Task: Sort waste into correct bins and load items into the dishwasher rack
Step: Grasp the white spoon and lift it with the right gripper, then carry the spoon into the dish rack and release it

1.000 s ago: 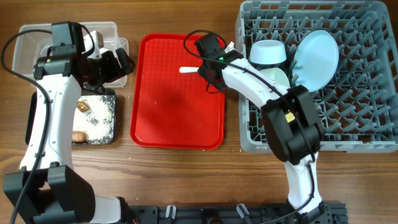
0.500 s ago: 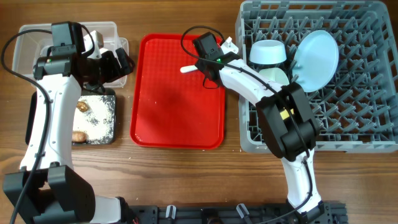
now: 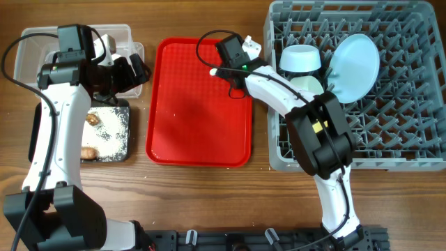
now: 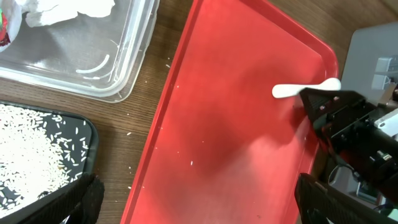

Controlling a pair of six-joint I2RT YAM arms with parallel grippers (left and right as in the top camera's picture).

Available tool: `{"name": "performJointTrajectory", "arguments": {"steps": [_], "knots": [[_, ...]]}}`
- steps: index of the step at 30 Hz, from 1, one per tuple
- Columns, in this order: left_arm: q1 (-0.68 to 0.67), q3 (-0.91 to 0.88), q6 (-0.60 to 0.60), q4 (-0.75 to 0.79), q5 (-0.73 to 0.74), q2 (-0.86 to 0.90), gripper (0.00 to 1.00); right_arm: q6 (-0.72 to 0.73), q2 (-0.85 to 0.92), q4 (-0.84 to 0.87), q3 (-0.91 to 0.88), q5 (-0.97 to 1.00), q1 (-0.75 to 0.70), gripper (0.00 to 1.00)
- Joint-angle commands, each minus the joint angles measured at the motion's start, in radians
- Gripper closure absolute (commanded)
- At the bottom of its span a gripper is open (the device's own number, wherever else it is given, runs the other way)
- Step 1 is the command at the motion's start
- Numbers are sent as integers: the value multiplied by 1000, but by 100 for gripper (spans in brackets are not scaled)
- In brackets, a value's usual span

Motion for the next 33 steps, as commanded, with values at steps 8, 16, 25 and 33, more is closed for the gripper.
{"name": "performJointTrajectory", "arguments": {"steps": [8, 16, 25, 33], "knots": [[4, 19, 6, 2, -2, -17, 0, 118, 3, 101, -1, 95, -47, 27], [4, 19, 6, 2, -2, -17, 0, 172, 78, 170, -2, 76, -41, 41], [4, 19, 6, 2, -2, -17, 0, 169, 144, 229, -2, 75, -43, 67], [4, 19, 6, 2, -2, -17, 0, 143, 144, 225, -3, 62, -43, 88]]}}
